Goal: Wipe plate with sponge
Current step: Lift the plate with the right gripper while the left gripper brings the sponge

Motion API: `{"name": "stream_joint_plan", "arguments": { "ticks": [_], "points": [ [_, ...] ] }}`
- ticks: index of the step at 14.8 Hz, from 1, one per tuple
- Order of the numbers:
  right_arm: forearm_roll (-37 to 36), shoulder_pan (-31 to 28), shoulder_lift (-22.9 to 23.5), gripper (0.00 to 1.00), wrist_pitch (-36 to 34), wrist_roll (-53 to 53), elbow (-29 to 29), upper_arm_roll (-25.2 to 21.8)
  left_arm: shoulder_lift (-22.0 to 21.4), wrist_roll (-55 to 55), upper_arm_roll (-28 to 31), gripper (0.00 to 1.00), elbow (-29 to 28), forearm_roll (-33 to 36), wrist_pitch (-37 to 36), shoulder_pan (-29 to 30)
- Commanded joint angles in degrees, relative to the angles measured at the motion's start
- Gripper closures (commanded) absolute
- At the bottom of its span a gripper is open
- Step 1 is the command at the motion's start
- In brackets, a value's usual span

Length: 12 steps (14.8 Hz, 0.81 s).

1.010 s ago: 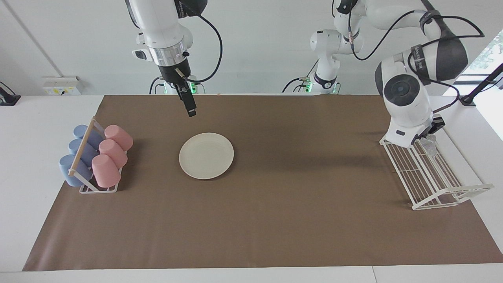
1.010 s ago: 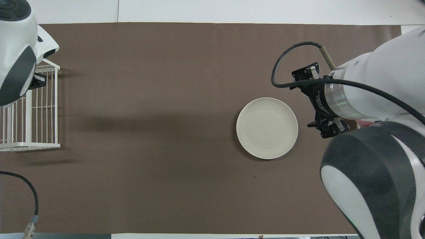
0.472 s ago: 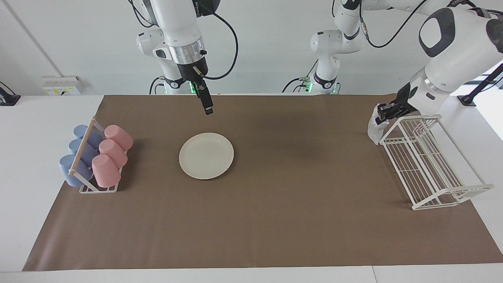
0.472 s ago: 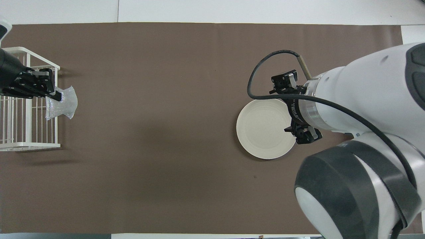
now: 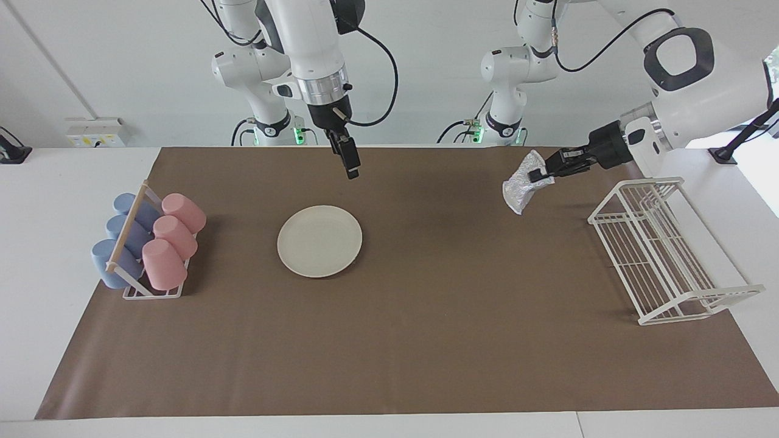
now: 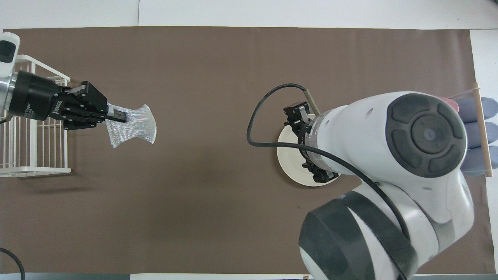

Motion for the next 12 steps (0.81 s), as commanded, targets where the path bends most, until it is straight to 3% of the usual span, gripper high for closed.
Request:
{"name": "stream_joint_plan", "arguments": {
  "ticks": [1,4,9,12],
  "points": [
    [0.5,-0.9,0.5,0.0,0.8,3.3,-0.5,-0.1,-10.6,1.9,-0.2,1.0,-18.3,-10.8,13.0,-4.0],
    [-0.3,0.0,5.6,0.0,-0.3,8.8,4.8,-0.1,-15.3,8.1,-0.2,1.0,-28.6,-25.7,22.7,-9.6],
    [-0.9,3.3,9.7,0.0,-1.1,11.4,10.0,0.0,-15.6,22.9,-0.3,1.0,-35.1,-40.3,26.2,-16.8],
    [-0.3,7.3,12.9,0.0,-10.6,11.6,15.8,0.0,-15.5,27.2,-0.3,1.0,-36.7,-49.0,33.6,-23.7]
  ]
}}
